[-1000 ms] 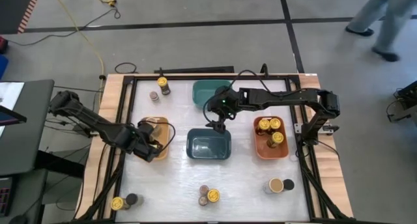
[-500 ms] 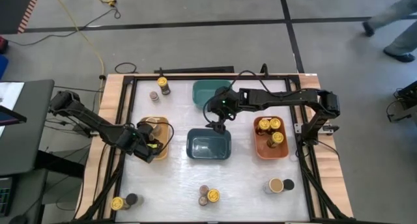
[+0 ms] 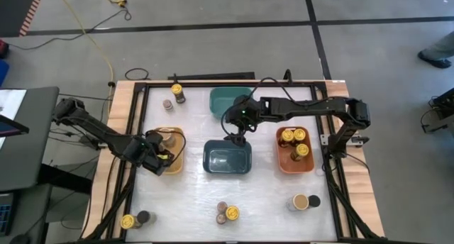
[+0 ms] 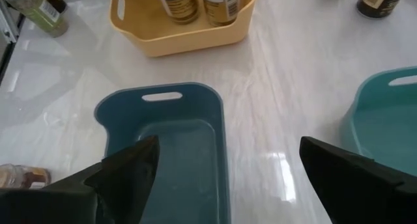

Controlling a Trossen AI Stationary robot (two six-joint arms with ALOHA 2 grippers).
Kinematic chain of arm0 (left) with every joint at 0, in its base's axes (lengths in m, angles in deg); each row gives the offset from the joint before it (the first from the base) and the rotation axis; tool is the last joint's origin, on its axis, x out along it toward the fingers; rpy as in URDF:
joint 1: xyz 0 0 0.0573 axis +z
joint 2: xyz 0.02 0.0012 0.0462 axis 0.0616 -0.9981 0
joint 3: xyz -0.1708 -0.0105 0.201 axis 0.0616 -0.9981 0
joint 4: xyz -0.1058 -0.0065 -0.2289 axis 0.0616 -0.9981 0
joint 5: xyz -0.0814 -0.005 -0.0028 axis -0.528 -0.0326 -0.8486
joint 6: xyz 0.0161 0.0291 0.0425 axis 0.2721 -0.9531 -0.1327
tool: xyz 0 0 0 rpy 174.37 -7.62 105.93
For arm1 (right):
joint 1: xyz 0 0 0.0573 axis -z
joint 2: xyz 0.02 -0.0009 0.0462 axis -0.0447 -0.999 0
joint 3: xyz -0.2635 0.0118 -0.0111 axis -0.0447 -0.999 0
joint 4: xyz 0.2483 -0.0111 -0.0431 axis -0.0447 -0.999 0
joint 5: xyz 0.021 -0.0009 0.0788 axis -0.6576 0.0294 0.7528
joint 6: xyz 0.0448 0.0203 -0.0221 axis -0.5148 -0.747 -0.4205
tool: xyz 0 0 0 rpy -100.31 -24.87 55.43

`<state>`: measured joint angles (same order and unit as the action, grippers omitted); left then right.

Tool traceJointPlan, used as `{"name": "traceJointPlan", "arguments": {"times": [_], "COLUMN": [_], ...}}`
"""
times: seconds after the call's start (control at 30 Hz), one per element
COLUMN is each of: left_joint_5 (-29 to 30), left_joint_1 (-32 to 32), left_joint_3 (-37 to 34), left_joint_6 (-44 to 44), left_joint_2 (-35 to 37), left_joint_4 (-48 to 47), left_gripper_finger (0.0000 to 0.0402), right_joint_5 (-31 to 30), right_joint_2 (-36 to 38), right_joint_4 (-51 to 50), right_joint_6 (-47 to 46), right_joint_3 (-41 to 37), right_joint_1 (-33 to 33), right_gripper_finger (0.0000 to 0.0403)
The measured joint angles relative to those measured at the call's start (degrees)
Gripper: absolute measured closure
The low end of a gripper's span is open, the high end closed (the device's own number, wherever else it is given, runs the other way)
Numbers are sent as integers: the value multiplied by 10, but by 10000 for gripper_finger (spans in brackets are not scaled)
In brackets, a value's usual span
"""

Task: Sort spices by type
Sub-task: Put the gold seasoning bottle into the yellow bin

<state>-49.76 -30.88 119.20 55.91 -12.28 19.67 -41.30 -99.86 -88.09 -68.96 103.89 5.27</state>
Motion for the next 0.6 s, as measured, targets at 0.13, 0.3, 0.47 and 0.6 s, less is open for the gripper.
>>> {"name": "traceJointPlan", "arguments": {"times": [0.13,0.3,0.47,0.6], "left_joint_5": [0,7,9,10], "left_joint_1": [0,0,0,0], "left_joint_3": [0,0,-12,-20], "left_joint_6": [1,2,14,15], "left_joint_2": [0,0,0,0], "left_joint_4": [7,18,27,41], "left_gripper_finger": [123,122,122,122], "right_joint_5": [1,1,1,1], "right_joint_2": [0,0,0,0], "right_joint_4": [0,0,2,2], "right_joint_6": [0,0,0,0], "right_joint_3": [0,0,0,0], "right_joint_1": [0,0,0,0], "right_gripper_finger": [5,5,5,5]}}
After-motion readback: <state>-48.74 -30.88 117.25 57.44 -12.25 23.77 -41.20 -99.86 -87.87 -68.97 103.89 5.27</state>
